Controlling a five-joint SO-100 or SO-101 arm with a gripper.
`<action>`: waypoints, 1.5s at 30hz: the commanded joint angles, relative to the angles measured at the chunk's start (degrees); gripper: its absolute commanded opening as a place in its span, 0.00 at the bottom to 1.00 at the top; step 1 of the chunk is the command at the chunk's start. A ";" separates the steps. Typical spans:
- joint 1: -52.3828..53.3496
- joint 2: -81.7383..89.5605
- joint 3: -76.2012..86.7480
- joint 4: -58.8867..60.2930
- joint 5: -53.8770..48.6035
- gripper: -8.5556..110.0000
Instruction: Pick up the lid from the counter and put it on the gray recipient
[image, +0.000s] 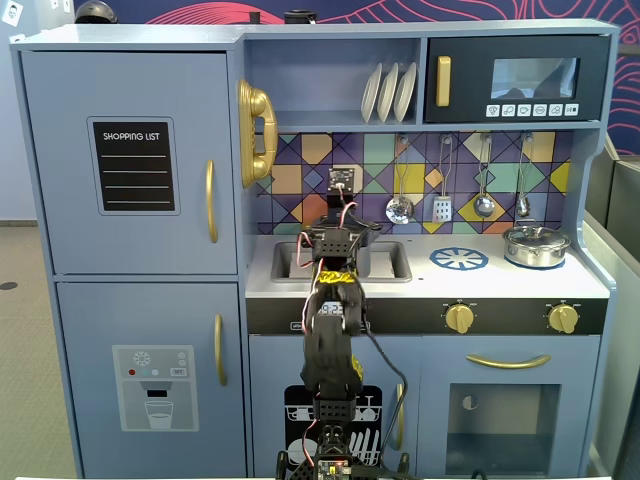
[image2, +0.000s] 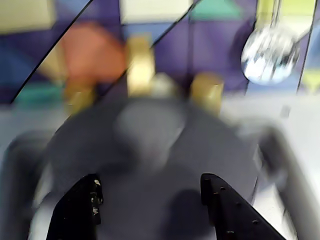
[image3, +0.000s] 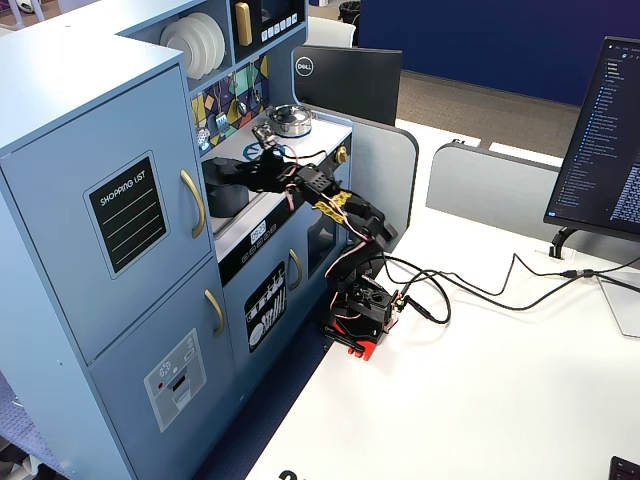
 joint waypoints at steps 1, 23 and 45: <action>-2.55 12.57 -2.02 16.88 2.37 0.19; -7.65 49.57 56.25 39.81 10.63 0.07; -6.06 50.45 66.36 54.84 5.45 0.12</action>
